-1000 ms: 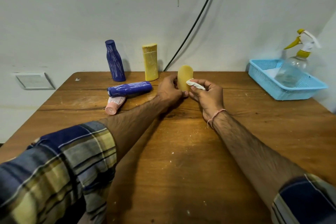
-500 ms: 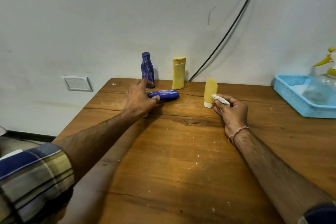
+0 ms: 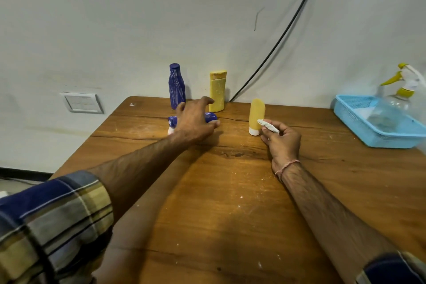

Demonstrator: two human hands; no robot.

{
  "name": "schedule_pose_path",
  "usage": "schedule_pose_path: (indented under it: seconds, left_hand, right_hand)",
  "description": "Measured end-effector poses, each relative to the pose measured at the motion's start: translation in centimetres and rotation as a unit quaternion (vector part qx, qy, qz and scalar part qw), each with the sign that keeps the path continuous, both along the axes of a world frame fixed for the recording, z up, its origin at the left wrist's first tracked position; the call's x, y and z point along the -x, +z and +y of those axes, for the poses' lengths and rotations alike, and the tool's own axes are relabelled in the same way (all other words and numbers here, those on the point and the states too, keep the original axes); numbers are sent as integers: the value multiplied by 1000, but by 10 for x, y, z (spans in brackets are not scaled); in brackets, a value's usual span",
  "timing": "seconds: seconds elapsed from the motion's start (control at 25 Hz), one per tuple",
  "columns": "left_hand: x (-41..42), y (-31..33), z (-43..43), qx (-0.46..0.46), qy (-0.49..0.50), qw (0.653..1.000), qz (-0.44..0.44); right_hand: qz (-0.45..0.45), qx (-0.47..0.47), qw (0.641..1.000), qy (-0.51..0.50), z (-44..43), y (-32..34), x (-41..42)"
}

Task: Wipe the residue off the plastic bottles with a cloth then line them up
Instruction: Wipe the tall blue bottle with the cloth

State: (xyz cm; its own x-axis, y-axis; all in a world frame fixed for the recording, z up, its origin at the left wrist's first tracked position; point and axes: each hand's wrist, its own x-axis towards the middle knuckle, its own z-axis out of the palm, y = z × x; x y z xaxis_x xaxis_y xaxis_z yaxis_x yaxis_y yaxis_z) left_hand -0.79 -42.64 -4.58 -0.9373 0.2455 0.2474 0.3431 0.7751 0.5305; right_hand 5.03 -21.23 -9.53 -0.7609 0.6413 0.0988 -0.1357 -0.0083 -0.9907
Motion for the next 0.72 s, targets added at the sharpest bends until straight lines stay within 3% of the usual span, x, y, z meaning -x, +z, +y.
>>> schedule_pose_path:
  seconds: [0.12,0.24,0.44,0.72]
  left_hand:
    - [-15,5,60,-126,-92,982,-106]
    - [-16,-8,99,-155,-66,967,-191]
    - [-11,-26,118,-160,-19,976,-146]
    - [-15,-13,90,-148,-36,980,-128]
  right_hand:
    - [-4,-17,1000,-10,3,-2,2]
    - [-15,-10,1000,-4,6,-1,3]
    - [0,62,998,6,6,6,-2]
    - [-23,95,995,-17,0,23,-45]
